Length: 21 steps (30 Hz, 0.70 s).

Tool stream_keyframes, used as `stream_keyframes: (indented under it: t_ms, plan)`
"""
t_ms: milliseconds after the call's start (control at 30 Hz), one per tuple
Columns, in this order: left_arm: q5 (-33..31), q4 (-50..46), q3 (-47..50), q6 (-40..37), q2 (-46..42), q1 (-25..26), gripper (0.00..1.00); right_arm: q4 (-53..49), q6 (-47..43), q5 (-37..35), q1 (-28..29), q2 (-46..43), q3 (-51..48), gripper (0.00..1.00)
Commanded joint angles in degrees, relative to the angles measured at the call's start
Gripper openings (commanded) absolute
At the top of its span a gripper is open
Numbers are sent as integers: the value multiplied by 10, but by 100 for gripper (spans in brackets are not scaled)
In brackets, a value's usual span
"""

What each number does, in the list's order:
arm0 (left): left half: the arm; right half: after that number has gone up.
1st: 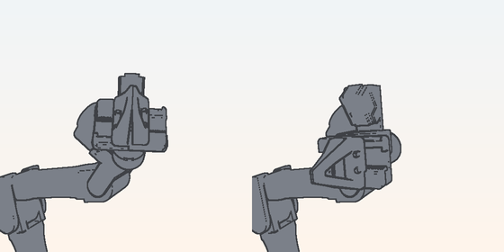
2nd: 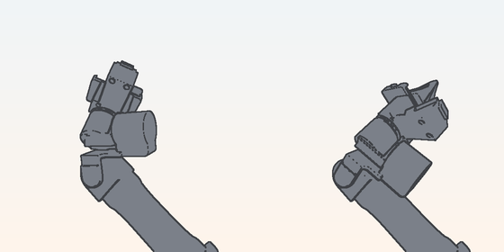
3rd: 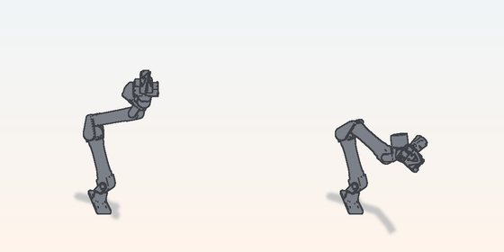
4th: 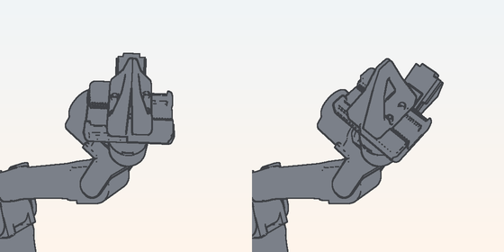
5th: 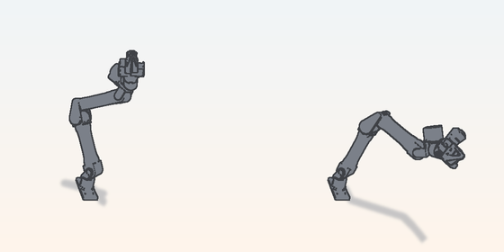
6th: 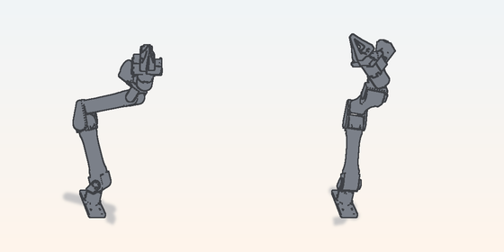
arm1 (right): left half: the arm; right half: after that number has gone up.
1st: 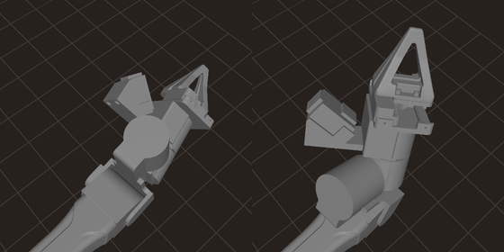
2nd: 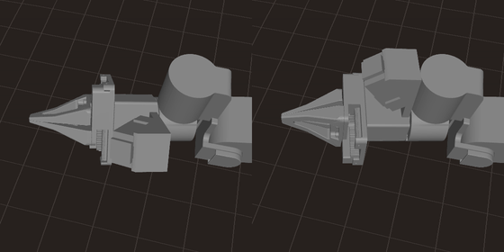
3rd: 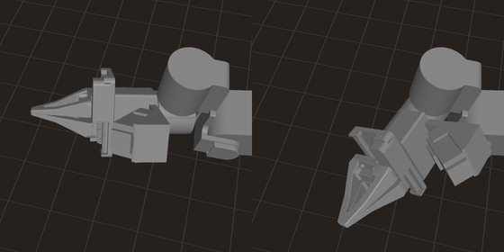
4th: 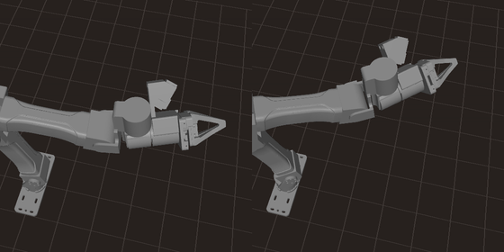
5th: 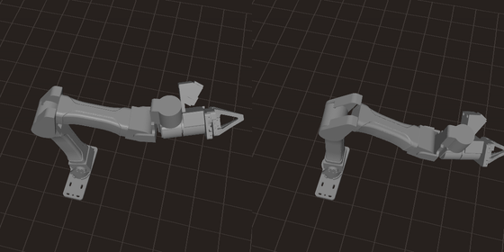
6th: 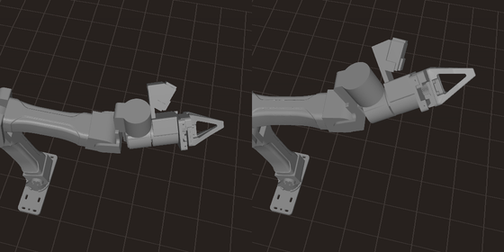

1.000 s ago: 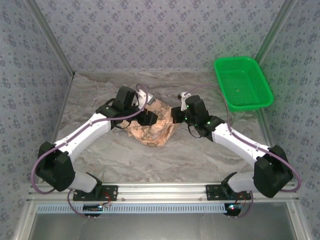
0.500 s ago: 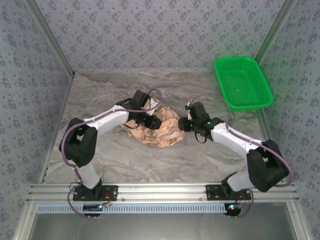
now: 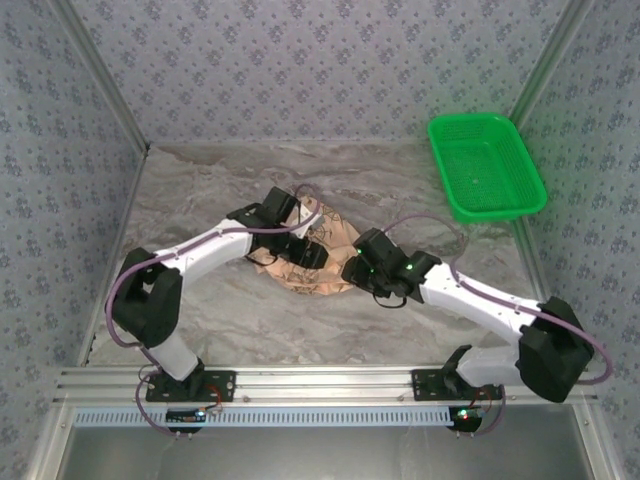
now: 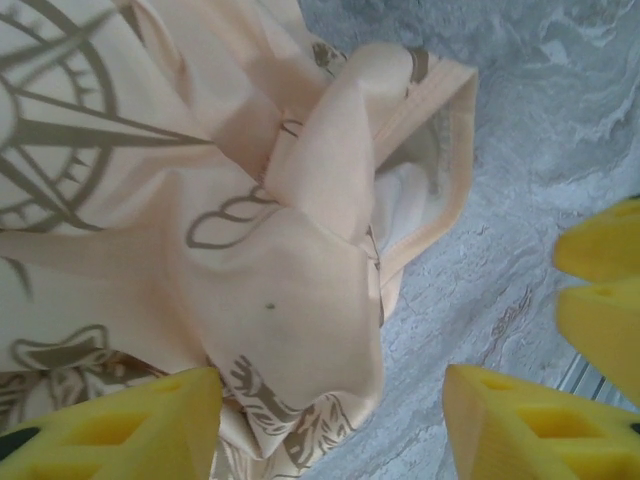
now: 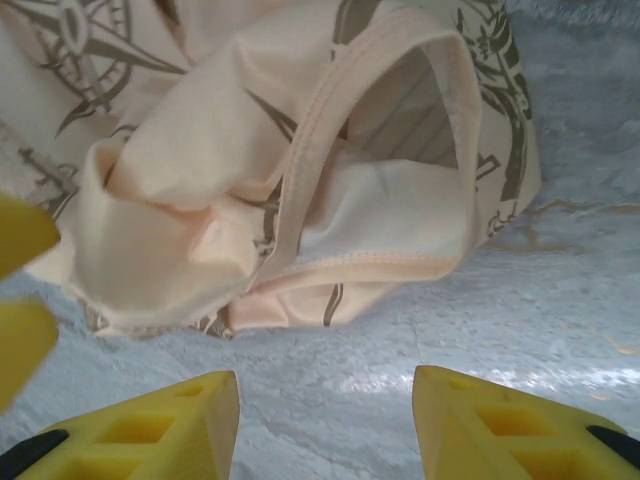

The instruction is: Fold the inside-out t-shirt

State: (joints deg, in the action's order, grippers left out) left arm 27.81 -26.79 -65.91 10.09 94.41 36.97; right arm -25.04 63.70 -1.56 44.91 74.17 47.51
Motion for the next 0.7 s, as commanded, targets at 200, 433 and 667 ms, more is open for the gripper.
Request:
stream_keyframes:
  t_ms: [200, 433, 667]
  plan:
    - [-101, -34, -32, -28, 74, 23, 24, 76, 19, 25, -40, 83, -19, 46]
    - [-59, -15, -58, 1, 47, -19, 0, 30, -171, -1, -73, 82, -13, 46]
    - [-16, 0, -91, -2, 46, -84, 6, 25, -321, 32, -126, 114, 19, 48]
